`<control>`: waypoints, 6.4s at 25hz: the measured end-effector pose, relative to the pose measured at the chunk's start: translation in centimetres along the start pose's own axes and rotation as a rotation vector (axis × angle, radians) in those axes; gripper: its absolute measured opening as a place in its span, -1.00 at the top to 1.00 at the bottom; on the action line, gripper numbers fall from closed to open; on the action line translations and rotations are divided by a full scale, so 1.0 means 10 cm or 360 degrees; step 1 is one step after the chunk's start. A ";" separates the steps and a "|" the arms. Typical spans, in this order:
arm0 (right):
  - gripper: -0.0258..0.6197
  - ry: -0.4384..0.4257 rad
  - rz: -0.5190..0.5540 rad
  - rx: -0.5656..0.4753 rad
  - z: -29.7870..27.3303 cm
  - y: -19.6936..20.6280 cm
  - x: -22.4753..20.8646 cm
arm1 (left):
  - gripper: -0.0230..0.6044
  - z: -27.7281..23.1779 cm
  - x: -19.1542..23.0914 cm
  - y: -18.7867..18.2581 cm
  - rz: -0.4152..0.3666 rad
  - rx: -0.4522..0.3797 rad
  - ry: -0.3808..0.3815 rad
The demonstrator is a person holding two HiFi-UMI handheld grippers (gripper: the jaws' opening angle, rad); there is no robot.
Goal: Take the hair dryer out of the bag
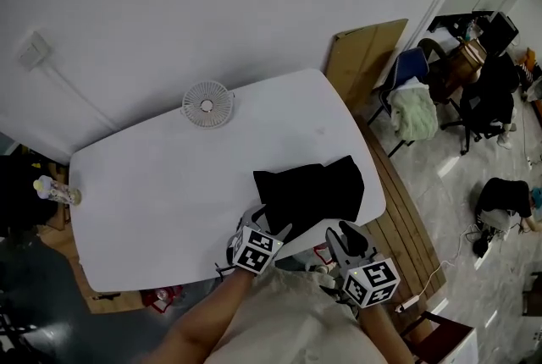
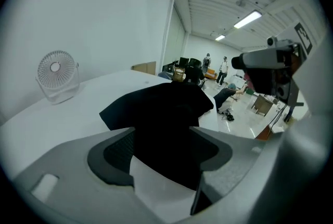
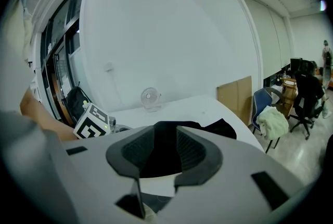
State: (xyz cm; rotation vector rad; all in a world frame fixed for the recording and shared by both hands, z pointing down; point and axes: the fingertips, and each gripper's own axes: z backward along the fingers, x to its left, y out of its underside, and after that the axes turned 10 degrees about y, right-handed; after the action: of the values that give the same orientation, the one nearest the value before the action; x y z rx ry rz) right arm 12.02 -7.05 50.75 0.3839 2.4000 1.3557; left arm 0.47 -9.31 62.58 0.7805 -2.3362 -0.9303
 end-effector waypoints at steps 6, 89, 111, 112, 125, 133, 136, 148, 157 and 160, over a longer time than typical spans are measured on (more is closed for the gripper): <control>0.53 -0.0043 -0.0008 0.0019 -0.11 0.01 -0.02 | 0.00 -0.16 0.20 0.16 0.0071 0.0157 -0.0094; 0.32 -0.0580 0.1376 0.0486 -1.55 0.70 1.33 | 0.40 0.73 0.72 -0.12 -0.0559 0.0271 -0.0192; 0.48 -0.0500 0.1387 0.0544 -1.16 0.77 0.36 | 0.41 0.90 1.15 0.28 -0.0293 0.0525 -0.0365; 0.47 -0.0530 0.1392 0.0540 -1.17 0.77 0.43 | 0.41 0.93 1.16 0.28 -0.0272 0.0520 -0.0369; 0.37 -0.0666 0.1550 0.0631 -1.54 0.96 0.79 | 0.42 1.20 1.35 0.37 -0.0094 0.0470 -0.0434; 0.36 -0.0665 0.1711 0.0781 -1.71 1.18 0.81 | 0.42 1.19 1.38 0.38 -0.0058 0.0428 -0.0416; 0.38 -0.0643 0.1725 0.0820 -1.73 1.22 0.79 | 0.42 1.18 1.38 0.39 0.0009 0.0374 -0.0388; 0.41 -0.0657 0.1723 0.0767 -1.70 1.19 0.80 | 0.32 1.61 1.31 0.42 0.0563 -0.0077 0.0068; 0.42 -0.0660 0.1782 0.0767 -1.71 1.20 0.79 | 0.12 1.32 1.02 1.23 0.0296 0.0498 0.0160; 0.42 -0.0649 0.1787 0.0761 -1.70 1.20 0.79 | 0.11 1.22 0.99 1.32 0.0320 0.0538 0.0187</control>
State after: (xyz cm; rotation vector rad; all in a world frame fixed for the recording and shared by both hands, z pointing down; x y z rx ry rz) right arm -1.73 -10.85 67.83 2.1169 2.1086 0.8113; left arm -18.42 -2.53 66.75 0.6892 -2.4424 -0.3987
